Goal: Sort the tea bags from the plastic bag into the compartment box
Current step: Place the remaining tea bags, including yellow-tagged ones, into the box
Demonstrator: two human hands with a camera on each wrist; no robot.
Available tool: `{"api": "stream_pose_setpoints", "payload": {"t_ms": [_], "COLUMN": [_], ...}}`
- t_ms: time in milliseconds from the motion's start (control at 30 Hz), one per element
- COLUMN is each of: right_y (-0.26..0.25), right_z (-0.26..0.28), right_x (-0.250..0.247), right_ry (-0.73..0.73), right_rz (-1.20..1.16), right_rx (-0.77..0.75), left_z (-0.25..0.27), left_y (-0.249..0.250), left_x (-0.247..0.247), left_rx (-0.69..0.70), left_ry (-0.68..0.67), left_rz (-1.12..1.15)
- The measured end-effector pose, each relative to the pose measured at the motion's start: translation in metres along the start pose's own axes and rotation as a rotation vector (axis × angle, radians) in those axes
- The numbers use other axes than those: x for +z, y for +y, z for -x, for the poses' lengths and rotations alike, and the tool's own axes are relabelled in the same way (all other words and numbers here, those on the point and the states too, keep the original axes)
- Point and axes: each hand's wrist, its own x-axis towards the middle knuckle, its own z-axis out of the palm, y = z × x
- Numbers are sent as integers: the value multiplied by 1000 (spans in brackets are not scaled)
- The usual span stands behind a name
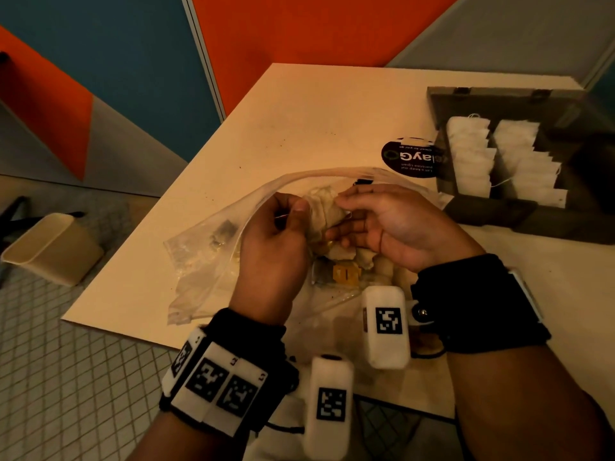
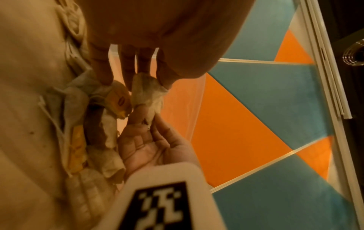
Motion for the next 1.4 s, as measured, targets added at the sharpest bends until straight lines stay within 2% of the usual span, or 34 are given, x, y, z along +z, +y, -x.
{"api": "stream_pose_setpoints", "payload": {"t_ms": [200,433,767,967,1133,1233,1300,1400], "right_y": [0,1,2,1,5,6,6,5], "right_z": [1,-1,2,1,2,0,1,3], "right_x": [-1,-1,-1,-1,-1,-1,0,3], "right_ry": [11,52,-43,-105,-23,2,-7,-36], "right_rz": [-18,-67,-35,39,189,126,84,55], "right_rx": [5,6,-16,43,-37,-72,-84,-93], "left_z": [2,2,-2,-5,-3,-3,-2,-1], "left_y": [9,15,9,8,9,11,10,11], "left_x": [-1,0,2,2,3,4,2,1], "left_rx": [-49,-150,-170,-112,-68,-128,-193,-199], "left_ry": [-126,-154,-107,-73,-56,-22,-58,-112], "left_rz": [172,318,265,189,122,212,248,233]}}
